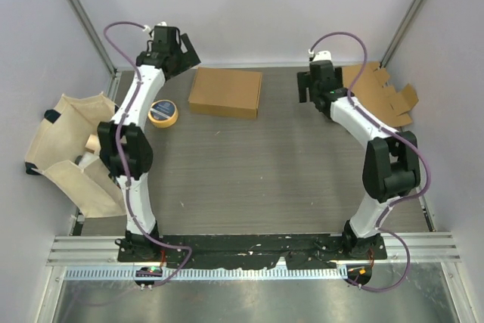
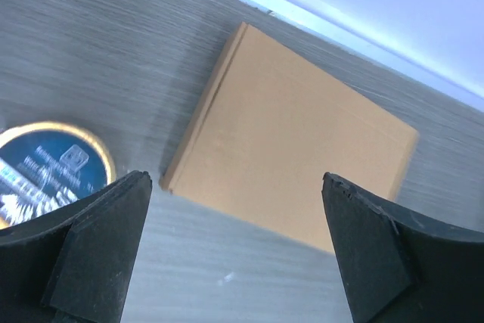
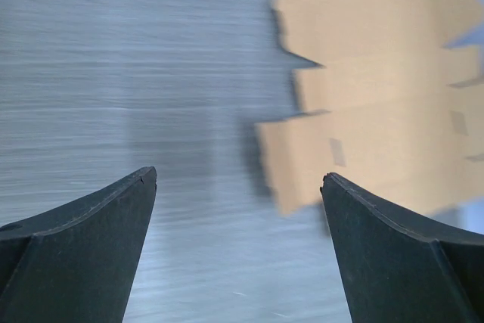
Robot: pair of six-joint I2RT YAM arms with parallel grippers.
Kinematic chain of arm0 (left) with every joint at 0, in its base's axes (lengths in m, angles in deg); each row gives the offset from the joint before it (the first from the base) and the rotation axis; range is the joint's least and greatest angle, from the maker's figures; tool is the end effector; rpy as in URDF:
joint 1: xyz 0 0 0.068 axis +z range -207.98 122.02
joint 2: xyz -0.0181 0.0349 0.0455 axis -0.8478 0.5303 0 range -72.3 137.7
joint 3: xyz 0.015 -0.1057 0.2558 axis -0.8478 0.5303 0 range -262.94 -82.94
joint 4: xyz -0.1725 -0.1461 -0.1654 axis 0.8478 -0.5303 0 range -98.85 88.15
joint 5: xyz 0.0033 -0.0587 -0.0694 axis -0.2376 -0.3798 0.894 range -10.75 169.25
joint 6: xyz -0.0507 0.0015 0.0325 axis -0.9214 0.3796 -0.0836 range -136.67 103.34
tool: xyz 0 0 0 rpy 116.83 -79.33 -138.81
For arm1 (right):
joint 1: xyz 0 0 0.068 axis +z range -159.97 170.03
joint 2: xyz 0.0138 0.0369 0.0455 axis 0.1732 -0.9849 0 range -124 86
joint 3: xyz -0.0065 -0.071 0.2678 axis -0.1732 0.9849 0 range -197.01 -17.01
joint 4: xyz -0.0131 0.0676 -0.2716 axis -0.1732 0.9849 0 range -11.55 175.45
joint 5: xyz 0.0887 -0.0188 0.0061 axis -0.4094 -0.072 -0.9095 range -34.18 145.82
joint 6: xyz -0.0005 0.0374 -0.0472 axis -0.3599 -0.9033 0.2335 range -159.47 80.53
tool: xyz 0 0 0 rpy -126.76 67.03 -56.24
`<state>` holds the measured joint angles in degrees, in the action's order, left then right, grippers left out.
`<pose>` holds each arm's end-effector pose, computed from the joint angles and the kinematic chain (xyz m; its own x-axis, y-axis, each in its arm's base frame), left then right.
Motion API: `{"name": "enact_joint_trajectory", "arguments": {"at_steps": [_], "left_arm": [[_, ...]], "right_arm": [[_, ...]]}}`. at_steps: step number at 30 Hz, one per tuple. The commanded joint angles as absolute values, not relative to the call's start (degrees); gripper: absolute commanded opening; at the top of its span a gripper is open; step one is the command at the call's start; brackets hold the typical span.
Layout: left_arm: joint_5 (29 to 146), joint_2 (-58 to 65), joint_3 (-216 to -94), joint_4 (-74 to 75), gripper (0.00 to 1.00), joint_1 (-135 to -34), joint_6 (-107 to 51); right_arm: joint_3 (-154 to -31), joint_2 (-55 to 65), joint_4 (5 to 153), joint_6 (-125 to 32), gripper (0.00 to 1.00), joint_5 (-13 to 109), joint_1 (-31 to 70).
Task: Fold the paper box
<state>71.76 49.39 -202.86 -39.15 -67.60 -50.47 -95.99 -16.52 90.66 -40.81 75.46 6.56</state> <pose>0.5130 -0.0812 0.3193 -0.5531 -0.4657 -0.6908 -0.2906 0.8850 -0.3638 0.4253 0.1107 0.2570 -0.5601 -0.1433 -0.8159 0.0065 0.9841 -0.1773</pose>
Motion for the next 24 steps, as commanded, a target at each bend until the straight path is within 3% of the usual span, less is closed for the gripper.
{"name": "enact_joint_trajectory", "arguments": {"at_steps": [1,6,11,16,17,18,20,21,24], "left_arm": [[75.97,32.76,-190.42,-36.51,0.99,-70.79,-52.87],[90.64,15.37,-171.48,-23.39,0.93,-76.42,-60.34],[94.28,2.87,-159.17,-21.98,0.93,-87.4,-57.54],[96.12,-5.84,-147.99,-22.42,0.86,-89.53,-57.27],[96.65,-8.72,-146.85,-22.59,0.83,-89.7,-56.49],[96.39,-10.58,-144.92,-22.94,0.81,-89.88,-55.26],[92.37,-15.14,-142.89,-22.77,0.79,-91.54,-51.92],[91.73,-16.21,-140.79,-22.16,0.8,-92.16,-51.04],[92.16,-18.59,-136.23,-18.74,0.88,-94.01,-48.31]], "right_arm": [[-93.12,-17.17,95.85,-25.32,0.96,88.16,4.27],[-98.13,-24.38,95.68,-21.81,0.93,86.09,1.2],[-101.13,-29.57,96.21,-21.8,0.89,84.3,0.93],[-104.72,-35.46,95.59,-23.12,0.77,95.45,0.22],[-104.99,-36.16,95.59,-23.47,0.72,97.03,0.13],[-105.08,-36.6,95.24,-24.26,0.52,97.48,0.13],[-105.6,-36.61,95.85,-27.06,0.33,97.92,0.22],[-106.3,-36.95,97.85,-28.21,0.14,98.44,0.31],[-107.45,-36.52,99.63,-29.71,0.01,98.27,1.18]]}}
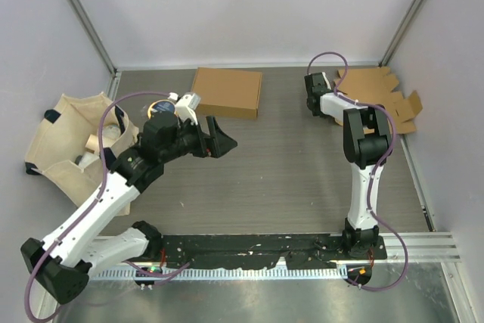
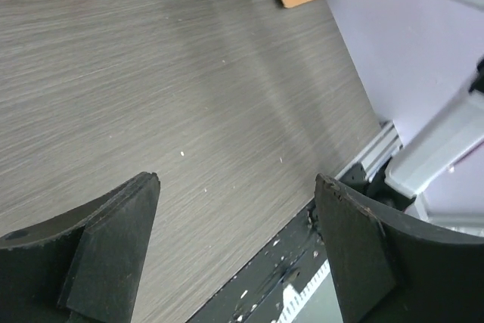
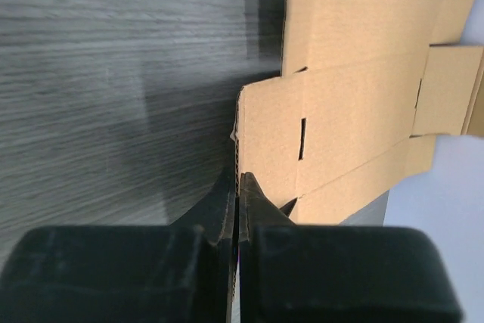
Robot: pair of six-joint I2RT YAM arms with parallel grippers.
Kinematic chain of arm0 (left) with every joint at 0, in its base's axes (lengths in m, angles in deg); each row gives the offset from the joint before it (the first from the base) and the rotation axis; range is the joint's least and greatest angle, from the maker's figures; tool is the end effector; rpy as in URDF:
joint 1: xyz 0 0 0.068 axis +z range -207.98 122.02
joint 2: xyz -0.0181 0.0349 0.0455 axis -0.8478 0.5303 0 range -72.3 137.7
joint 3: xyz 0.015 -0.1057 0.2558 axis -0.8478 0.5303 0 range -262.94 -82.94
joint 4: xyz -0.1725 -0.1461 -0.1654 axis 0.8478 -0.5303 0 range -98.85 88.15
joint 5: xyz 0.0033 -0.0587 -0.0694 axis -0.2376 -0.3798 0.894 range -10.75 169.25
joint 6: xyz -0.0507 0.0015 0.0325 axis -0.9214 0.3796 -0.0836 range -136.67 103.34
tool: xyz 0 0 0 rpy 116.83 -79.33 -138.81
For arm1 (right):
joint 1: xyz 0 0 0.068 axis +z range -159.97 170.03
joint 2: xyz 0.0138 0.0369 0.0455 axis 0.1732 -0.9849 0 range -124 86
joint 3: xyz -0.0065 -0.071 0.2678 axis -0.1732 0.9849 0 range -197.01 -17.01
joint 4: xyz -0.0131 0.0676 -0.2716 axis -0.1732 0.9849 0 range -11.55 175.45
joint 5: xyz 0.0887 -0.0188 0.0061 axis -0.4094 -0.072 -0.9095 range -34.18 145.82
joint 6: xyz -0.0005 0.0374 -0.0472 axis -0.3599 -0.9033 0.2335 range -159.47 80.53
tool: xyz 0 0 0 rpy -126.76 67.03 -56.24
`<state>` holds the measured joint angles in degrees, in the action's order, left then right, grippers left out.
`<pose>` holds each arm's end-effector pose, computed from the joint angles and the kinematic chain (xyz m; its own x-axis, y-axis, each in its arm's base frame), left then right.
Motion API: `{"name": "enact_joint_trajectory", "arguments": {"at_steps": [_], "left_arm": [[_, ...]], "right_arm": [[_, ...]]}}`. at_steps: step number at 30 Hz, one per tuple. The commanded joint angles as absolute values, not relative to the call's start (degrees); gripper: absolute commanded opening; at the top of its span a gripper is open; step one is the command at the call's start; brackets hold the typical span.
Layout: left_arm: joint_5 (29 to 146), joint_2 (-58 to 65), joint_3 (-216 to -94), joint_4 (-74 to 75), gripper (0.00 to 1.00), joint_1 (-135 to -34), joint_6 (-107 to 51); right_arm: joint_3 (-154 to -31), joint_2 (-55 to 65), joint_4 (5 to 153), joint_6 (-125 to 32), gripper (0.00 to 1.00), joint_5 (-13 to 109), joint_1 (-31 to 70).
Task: Fold the paper box
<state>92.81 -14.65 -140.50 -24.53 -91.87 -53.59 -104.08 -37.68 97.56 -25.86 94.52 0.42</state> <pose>0.2011 -0.1478 0.3545 -0.6903 -0.2397 -0.6827 0.3841 0.6782 -0.6265 0.4758 0.0590 0.1372 -0.8383 -0.3405 -0.4258 0.0085 0.7728 -0.6346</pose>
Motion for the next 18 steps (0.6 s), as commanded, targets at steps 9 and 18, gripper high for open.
{"name": "enact_joint_trajectory", "arguments": {"at_steps": [9,18], "left_arm": [[86.02,-20.35,-120.74,6.39,0.95,-96.74,-44.27],[94.63,-15.96,-132.85,3.51,1.0,-96.82,-23.66]], "right_arm": [[-117.14,-13.01,122.15,-70.37,0.01,89.43,7.16],[-106.32,7.4,123.21,-110.9,0.01,59.44,9.18]]}}
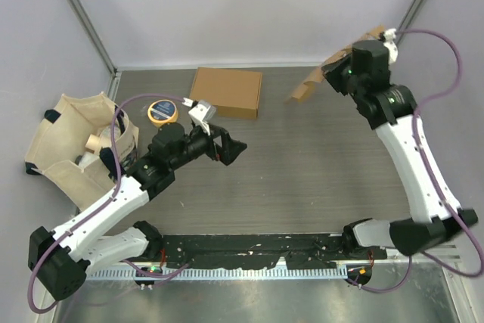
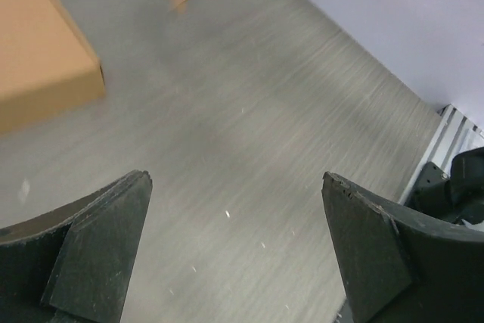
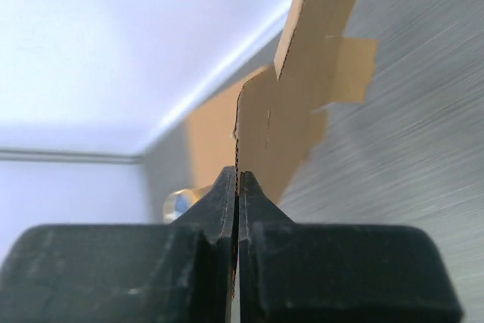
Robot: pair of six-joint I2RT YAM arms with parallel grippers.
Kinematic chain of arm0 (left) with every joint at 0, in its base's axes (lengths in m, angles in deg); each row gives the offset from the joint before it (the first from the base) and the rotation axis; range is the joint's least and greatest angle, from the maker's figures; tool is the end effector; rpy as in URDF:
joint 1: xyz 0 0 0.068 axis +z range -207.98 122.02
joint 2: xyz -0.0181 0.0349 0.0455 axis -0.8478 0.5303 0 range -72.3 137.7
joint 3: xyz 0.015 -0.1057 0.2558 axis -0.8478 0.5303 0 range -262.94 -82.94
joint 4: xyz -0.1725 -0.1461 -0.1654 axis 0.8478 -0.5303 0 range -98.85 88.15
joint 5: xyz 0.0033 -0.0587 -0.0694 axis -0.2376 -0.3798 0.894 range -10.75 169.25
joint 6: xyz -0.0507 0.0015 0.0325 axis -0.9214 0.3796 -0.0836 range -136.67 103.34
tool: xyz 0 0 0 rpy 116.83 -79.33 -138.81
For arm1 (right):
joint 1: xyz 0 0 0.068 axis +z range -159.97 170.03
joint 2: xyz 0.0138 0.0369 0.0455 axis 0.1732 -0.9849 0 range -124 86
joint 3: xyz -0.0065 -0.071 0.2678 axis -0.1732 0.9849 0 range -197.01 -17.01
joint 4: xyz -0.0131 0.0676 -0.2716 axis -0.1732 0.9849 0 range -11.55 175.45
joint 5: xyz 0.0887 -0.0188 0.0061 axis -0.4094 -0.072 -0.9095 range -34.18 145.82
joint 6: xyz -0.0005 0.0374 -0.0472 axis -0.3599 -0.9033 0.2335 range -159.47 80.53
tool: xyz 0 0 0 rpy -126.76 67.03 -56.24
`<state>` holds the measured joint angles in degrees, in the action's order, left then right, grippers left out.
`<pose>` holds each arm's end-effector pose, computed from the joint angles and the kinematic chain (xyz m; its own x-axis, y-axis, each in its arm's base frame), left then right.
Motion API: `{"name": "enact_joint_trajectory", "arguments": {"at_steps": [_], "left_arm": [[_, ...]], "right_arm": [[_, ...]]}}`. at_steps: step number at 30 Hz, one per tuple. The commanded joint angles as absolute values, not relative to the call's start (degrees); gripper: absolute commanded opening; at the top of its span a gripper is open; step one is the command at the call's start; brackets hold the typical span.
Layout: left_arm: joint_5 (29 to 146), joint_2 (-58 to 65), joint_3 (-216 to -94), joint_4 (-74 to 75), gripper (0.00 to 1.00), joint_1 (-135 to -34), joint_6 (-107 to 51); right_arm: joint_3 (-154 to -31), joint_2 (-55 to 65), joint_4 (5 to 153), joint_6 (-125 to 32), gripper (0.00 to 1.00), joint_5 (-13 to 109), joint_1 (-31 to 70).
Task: Fold the paper box
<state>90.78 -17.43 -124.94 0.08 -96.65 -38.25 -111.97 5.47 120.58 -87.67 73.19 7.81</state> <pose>0.1915 -0.1648 0.3103 -0.4193 -0.1260 -0.8991 0.6575 0.6407 -0.3964 0.3094 0.0854 0.4483 -0.3248 0.6430 -0.6936 0.3034 0.7654 0.5676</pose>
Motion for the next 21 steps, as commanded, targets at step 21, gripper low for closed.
{"name": "enact_joint_trajectory", "arguments": {"at_steps": [21], "left_arm": [[94.37,-14.47,-131.36,3.42,1.0,-101.66,0.65]], "right_arm": [[-95.77,17.27,117.56,-134.65,0.01,48.18,14.55]]}}
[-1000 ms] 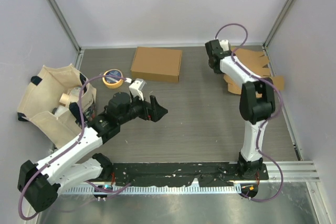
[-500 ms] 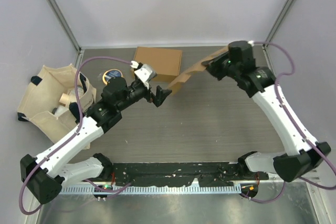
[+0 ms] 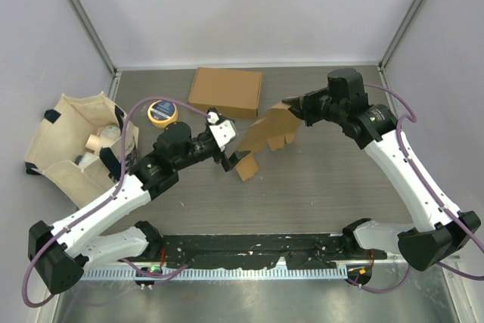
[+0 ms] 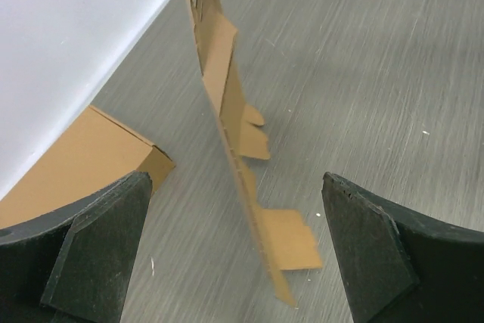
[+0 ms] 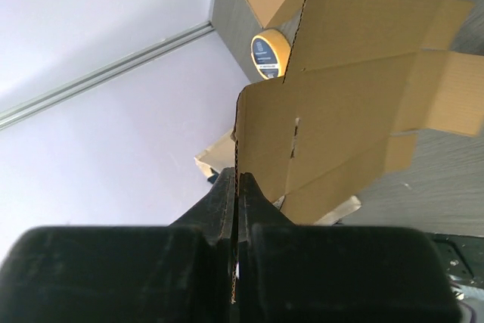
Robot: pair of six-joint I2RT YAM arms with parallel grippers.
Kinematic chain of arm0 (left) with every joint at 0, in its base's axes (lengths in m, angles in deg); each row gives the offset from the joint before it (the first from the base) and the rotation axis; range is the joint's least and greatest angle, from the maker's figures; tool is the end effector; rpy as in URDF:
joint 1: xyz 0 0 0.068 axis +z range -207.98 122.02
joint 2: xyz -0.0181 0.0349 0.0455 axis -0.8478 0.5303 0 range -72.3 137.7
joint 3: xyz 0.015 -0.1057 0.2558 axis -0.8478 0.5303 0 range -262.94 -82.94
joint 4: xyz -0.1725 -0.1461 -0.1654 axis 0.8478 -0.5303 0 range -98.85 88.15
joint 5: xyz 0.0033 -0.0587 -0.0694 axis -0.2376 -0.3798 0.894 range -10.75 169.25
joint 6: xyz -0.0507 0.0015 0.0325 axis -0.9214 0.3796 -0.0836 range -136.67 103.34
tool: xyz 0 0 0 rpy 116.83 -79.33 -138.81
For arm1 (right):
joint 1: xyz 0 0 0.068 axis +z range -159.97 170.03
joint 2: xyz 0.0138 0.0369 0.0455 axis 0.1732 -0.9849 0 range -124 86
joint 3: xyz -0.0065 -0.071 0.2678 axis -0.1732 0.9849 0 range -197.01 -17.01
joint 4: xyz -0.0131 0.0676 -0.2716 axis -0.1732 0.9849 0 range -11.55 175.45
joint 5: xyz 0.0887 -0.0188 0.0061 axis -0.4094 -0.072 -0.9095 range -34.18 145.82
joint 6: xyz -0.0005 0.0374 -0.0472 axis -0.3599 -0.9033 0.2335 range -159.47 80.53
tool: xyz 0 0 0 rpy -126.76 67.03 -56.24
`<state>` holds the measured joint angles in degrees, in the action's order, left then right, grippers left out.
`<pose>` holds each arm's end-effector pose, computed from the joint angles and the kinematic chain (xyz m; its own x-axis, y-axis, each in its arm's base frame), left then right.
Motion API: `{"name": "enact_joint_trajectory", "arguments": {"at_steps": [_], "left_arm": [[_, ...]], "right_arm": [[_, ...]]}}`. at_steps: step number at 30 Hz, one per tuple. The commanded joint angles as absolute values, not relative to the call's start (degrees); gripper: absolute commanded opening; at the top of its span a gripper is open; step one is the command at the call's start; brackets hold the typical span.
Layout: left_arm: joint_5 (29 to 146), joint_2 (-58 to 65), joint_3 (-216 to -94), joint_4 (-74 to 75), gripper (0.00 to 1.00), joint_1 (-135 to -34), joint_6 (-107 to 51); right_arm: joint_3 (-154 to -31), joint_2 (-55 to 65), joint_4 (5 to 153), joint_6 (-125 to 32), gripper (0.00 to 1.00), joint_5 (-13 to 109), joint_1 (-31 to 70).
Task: Fold the paper box
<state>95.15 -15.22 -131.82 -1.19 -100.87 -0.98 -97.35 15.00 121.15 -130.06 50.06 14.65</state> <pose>0.1825 -0.1864 0.3452 0.1383 0.2265 -0.9641 0.8479 0.4760 0.2335 0.2555 0.1222 0.4045 -0.4856 0.8718 0.0639 0.5049 0.2201 0.8346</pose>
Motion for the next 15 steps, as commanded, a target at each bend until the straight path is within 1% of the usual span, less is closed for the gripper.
{"name": "enact_joint_trajectory", "arguments": {"at_steps": [1,5,6,8,9,11,12,13,14,15], "left_arm": [[90.71,-12.55,-131.71,4.38,1.0,-101.66,0.56],[88.39,-8.94,-131.63,8.86,0.94,-101.74,1.53],[88.3,-8.15,-132.24,8.78,0.83,-101.75,1.09],[88.65,-6.38,-133.74,7.21,0.67,-101.75,0.3],[89.17,-6.12,-133.91,6.85,0.54,-101.66,0.38],[92.58,-5.94,-133.83,6.33,0.39,-101.57,-1.19],[93.65,-6.03,-134.09,5.45,0.22,-101.57,-1.89],[94.45,-6.11,-135.05,4.49,0.12,-101.48,-3.47],[96.37,-6.72,-135.75,0.56,0.01,-101.31,-4.09],[97.34,-7.25,-136.63,-1.65,0.0,-101.13,-4.71]], "right_arm": [[-95.85,17.36,117.3,-134.83,0.01,47.65,14.63],[-95.76,18.32,117.21,-135.71,0.01,46.77,14.81],[-95.67,19.11,117.21,-135.71,0.01,47.03,14.9],[-95.32,19.9,117.21,-136.15,0.01,47.74,14.9],[-94.54,20.86,116.86,-136.5,0.01,47.56,14.99],[-93.13,21.84,114.24,-137.38,0.01,48.69,15.42],[-91.91,22.62,112.57,-135.64,0.01,49.14,15.34],[-91.81,22.63,108.2,-130.92,0.2,49.58,14.38],[-93.02,22.28,104.5,-114.87,0.35,46.8,10.46],[-95.21,20.89,102.64,-103.13,0.52,44.68,7.55]]}}
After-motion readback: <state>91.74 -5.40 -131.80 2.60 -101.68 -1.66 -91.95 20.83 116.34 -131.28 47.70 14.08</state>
